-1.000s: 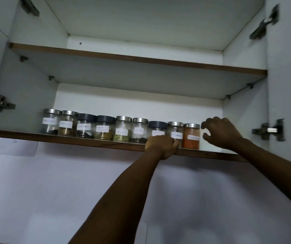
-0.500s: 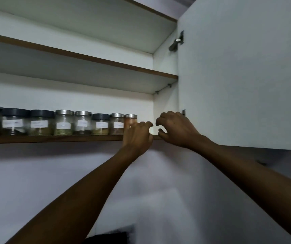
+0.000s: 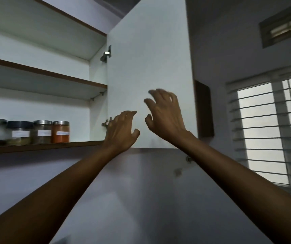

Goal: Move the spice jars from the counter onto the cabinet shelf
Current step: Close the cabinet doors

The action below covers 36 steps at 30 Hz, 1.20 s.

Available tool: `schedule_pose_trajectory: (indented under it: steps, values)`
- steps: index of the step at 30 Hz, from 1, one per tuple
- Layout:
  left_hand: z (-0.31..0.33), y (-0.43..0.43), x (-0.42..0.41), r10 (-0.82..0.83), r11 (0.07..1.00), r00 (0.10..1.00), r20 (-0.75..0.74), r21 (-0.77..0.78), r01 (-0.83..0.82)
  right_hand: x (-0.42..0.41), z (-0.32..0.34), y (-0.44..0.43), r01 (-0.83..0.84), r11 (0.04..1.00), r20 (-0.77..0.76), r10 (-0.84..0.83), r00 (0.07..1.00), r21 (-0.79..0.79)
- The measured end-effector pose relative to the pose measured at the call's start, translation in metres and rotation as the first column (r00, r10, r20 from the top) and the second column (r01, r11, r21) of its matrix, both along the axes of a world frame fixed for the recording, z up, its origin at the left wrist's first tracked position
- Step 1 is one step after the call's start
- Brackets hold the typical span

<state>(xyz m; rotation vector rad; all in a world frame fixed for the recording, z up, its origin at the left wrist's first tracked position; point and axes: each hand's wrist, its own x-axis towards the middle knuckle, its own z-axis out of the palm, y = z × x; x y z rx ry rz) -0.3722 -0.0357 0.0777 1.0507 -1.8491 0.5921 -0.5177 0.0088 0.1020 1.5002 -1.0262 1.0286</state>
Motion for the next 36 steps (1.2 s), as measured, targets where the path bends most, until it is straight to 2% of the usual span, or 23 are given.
schedule_pose_trajectory:
  steps: [3,5,9,13,15,17,20,22,27,36]
  values:
    - [-0.002,0.010,-0.053,-0.083,0.997,0.996,-0.014,0.011,0.083,-0.048,0.009,0.012,0.081,0.994,0.109,-0.073,0.991,-0.068]
    - [-0.002,0.018,-0.091,-0.128,0.992,0.992,-0.016,-0.012,0.128,-0.076,0.015,0.019,0.076,0.996,0.182,-0.065,0.981,-0.053]
    - [-0.008,0.031,-0.157,-0.191,0.981,0.982,-0.013,-0.050,0.190,-0.114,0.018,0.020,-0.061,0.997,0.345,0.039,0.938,0.052]
    - [-0.016,0.031,-0.193,-0.145,0.989,0.985,-0.091,0.009,0.146,-0.134,0.012,0.009,-0.247,0.962,0.472,0.166,0.866,0.115]
    - [-0.019,0.029,-0.201,-0.089,0.996,0.989,-0.122,0.020,0.092,-0.141,0.010,0.004,-0.391,0.903,0.521,0.252,0.816,0.176]
    - [-0.022,0.027,-0.205,-0.034,0.998,0.979,-0.199,0.050,0.044,-0.146,0.008,-0.001,-0.569,0.793,0.563,0.374,0.737,0.217]
    - [-0.026,0.023,-0.205,0.045,0.982,0.943,-0.329,0.187,0.018,-0.150,0.006,-0.004,-0.733,0.648,0.609,0.501,0.615,0.207]
    - [-0.027,0.021,-0.204,0.075,0.971,0.934,-0.349,0.237,0.011,-0.148,0.005,-0.005,-0.756,0.617,0.621,0.510,0.596,0.218]
    - [-0.028,0.024,-0.199,0.071,0.976,0.941,-0.330,0.218,0.003,-0.140,0.005,-0.002,-0.777,0.593,0.609,0.543,0.578,0.209]
    - [-0.030,0.042,-0.158,-0.026,0.977,0.943,-0.332,0.189,0.094,-0.091,0.001,0.006,-0.879,0.451,0.660,0.616,0.431,0.153]
